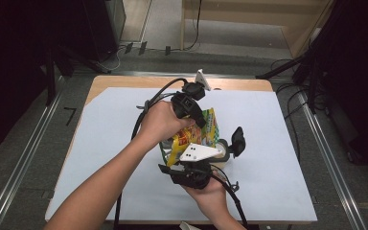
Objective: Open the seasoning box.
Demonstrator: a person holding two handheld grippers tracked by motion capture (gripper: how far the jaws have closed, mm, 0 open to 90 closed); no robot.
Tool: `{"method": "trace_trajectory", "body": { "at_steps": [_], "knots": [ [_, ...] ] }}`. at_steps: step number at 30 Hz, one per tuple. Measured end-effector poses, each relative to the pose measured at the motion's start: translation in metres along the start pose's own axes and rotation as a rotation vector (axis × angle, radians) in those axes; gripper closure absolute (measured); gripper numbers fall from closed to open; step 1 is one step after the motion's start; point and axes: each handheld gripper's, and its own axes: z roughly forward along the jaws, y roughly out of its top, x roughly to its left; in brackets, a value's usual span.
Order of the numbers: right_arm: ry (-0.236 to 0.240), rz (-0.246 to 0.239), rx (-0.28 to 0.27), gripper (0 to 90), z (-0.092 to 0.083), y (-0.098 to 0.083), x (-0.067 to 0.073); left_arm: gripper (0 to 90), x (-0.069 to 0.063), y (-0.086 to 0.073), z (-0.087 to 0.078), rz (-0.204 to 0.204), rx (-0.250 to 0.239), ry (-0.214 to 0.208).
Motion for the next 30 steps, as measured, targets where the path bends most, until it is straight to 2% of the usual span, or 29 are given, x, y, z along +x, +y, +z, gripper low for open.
{"method": "trace_trajectory", "body": {
  "at_steps": [30],
  "knots": [
    [-0.003, -0.004, -0.002, 67.0, -0.0003, 0.0005, -0.0005, 86.2, -0.0004, 0.0010, -0.0004, 0.005, -0.002, 0.001]
  ]
}}
